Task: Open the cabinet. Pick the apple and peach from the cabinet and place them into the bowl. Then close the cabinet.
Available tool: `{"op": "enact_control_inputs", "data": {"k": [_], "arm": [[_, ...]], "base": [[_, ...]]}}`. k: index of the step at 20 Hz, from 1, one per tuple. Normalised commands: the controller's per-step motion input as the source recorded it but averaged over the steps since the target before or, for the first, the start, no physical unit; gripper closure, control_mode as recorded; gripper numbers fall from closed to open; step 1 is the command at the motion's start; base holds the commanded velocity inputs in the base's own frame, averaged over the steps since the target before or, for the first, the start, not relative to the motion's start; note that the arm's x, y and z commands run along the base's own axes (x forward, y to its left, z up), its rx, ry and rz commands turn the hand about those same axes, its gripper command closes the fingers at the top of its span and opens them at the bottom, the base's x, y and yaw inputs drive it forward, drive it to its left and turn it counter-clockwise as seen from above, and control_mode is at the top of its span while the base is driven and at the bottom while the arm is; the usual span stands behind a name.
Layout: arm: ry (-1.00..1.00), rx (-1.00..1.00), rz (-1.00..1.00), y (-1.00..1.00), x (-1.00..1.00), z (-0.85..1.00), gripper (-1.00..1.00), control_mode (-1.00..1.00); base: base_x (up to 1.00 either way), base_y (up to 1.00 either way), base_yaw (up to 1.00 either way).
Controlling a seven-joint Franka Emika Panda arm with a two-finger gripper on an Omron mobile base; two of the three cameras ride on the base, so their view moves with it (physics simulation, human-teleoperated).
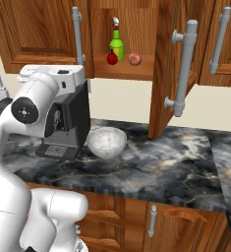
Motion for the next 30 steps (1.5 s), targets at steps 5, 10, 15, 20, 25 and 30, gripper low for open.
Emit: {"op": "enact_control_inputs", "data": {"k": [5,10,15,20,25,30], "arm": [[0.09,0.0,-0.04,0.0,0.78,0.0,-1.0,-1.0],[0.09,0.0,0.0,-0.05,0.79,0.0,-1.0,-1.0],[0.11,0.0,0.0,-0.07,0.92,0.0,-1.0,-1.0],[0.11,0.0,-0.01,-0.04,1.0,0.0,-1.0,-1.0],[0.08,0.0,-0.02,-0.06,1.0,-0.04,-1.0,-1.0],[0.0,0.0,-0.03,-0.04,1.0,-0.16,1.0,-1.0]], "base": [[0.0,0.0,0.0],[0.0,0.0,0.0],[0.0,0.0,0.0],[0.0,0.0,0.0],[0.0,0.0,0.0],[0.0,0.0,0.0]]}}
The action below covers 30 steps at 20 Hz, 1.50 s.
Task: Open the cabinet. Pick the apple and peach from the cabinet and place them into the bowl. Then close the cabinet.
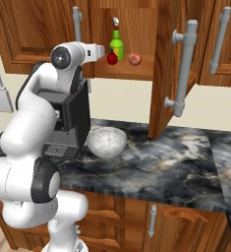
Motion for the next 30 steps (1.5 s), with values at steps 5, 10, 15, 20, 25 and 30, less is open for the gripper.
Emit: {"op": "enact_control_inputs", "data": {"k": [5,10,15,20,25,30], "arm": [[0.0,-0.01,-0.02,0.0,0.22,-0.03,1.0,-1.0],[0.0,0.0,0.0,0.0,-0.02,0.0,1.0,-1.0],[-0.07,0.0,-0.15,0.15,-0.39,0.03,1.0,-1.0],[-0.21,0.0,-0.26,0.3,-0.76,0.2,1.0,-1.0],[-0.26,0.0,-0.34,0.46,-0.97,0.32,1.0,-1.0],[-0.31,-0.03,-0.39,0.57,-1.0,0.34,1.0,-1.0]], "base": [[0.0,0.0,0.0],[0.0,0.0,0.0],[0.0,0.0,0.0],[0.0,0.0,0.0],[0.0,0.0,0.0],[0.0,0.0,0.0]]}}
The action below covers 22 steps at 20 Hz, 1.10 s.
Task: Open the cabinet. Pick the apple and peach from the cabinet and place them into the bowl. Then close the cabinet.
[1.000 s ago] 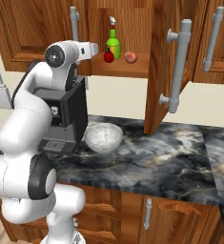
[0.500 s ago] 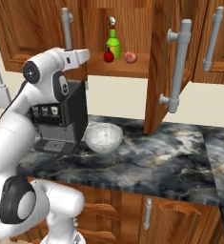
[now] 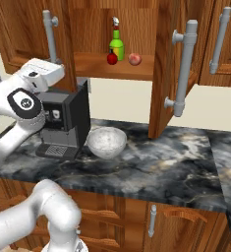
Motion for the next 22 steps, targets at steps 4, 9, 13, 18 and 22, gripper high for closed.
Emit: {"op": "enact_control_inputs", "data": {"k": [4,9,13,18,22], "arm": [[-0.27,-0.03,-0.4,0.63,-0.97,0.4,1.0,-1.0],[-0.21,-0.03,-0.41,0.73,-0.84,0.44,1.0,-1.0],[-0.14,-0.04,-0.43,0.85,-0.7,0.57,1.0,-1.0],[0.05,-0.01,-0.14,0.33,-0.07,0.11,-1.0,-1.0],[-0.06,0.0,0.0,0.64,-0.6,0.23,-1.0,-1.0]], "base": [[0.0,0.0,0.0],[0.0,0.0,0.0],[0.0,0.0,0.0],[0.0,0.0,0.0],[0.0,0.0,0.0]]}}
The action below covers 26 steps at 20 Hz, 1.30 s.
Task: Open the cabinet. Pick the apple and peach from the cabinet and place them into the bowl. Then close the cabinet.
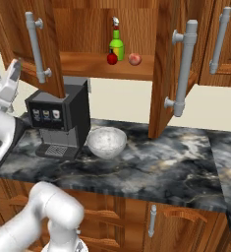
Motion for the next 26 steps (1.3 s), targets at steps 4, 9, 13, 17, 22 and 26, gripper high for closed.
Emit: {"op": "enact_control_inputs", "data": {"k": [4,9,13,17,22,26], "arm": [[-0.11,0.01,0.0,0.96,-0.96,0.59,-1.0,-1.0],[-0.11,0.28,-0.03,0.56,-1.0,0.9,-1.0,-1.0],[0.08,0.59,-0.13,0.11,-1.0,0.65,-1.0,-1.0],[0.29,0.74,-0.05,-0.15,-1.0,-0.19,-1.0,-1.0],[0.2,0.65,0.0,-0.54,-1.0,-0.96,-1.0,-1.0],[0.04,0.45,0.07,-0.9,-1.0,-1.0,-1.0,-1.0]], "base": [[0.0,0.0,0.0],[0.0,0.0,0.0],[0.0,0.0,0.0],[0.0,0.0,0.0],[0.0,0.0,0.0],[0.0,0.0,0.0]]}}
